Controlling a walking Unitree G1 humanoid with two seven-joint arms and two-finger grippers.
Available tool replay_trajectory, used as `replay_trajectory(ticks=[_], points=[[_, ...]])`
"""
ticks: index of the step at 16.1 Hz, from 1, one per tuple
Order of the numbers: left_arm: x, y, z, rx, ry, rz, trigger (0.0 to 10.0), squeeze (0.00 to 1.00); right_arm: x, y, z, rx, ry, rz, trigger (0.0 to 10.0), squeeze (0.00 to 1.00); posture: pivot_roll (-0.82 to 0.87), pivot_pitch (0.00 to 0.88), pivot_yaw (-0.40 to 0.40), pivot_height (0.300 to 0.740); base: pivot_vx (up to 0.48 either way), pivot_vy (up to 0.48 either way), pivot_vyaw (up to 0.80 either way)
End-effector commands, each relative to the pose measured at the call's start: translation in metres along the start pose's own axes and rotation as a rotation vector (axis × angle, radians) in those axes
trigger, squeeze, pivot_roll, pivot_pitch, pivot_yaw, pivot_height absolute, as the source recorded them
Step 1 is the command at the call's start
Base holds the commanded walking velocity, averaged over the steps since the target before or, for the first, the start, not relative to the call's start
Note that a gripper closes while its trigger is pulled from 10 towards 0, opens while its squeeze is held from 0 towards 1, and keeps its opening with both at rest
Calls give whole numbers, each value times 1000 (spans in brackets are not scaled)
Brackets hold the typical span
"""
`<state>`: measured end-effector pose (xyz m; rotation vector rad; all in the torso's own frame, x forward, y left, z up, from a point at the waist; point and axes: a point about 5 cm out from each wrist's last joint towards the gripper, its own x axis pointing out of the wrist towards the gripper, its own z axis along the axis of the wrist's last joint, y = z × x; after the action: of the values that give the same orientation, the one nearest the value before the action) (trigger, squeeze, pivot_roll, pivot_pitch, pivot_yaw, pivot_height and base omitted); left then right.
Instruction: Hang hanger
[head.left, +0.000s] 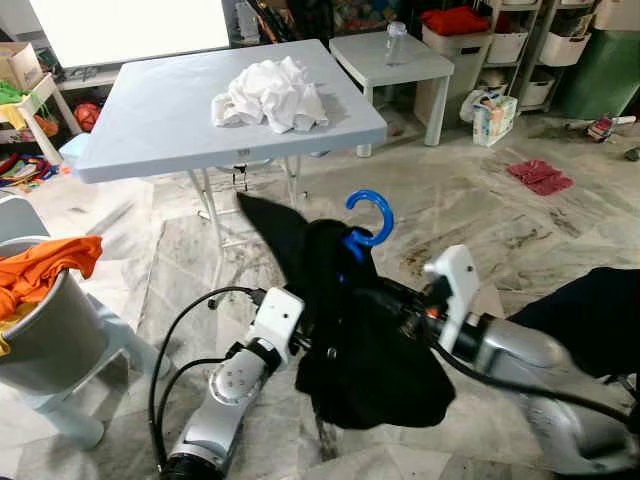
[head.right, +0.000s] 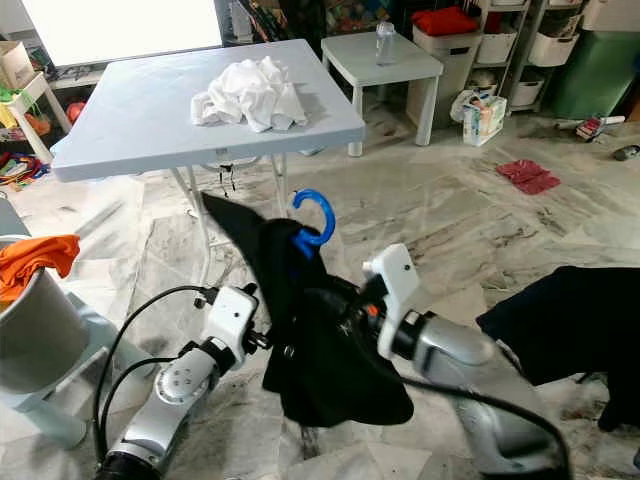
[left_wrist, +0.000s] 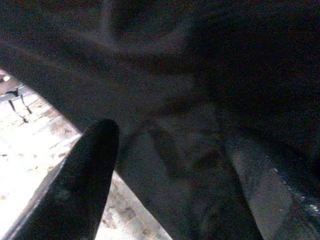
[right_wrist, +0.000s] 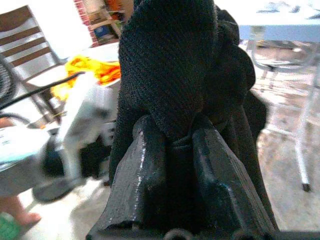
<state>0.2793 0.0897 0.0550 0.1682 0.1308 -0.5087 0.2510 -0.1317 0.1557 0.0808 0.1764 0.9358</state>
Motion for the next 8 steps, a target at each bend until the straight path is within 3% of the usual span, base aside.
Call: replay_trajectory(ticks=[1,5,8], points=[[1,9,1,19,-5,39,0,0,-9,11,6,-16,8,96,10000,0,-35,0,29,740,0,0,0],[-1,29,-5,28,26,172,0,0,-25,7,3,-12,78,101,10000,0,-41,0,31,740,0,0,0],[-4,43,-6,5,33,254,0,0,-25,5,0,-34,108,89,10000,0,-39,0,31,740,0,0,0]])
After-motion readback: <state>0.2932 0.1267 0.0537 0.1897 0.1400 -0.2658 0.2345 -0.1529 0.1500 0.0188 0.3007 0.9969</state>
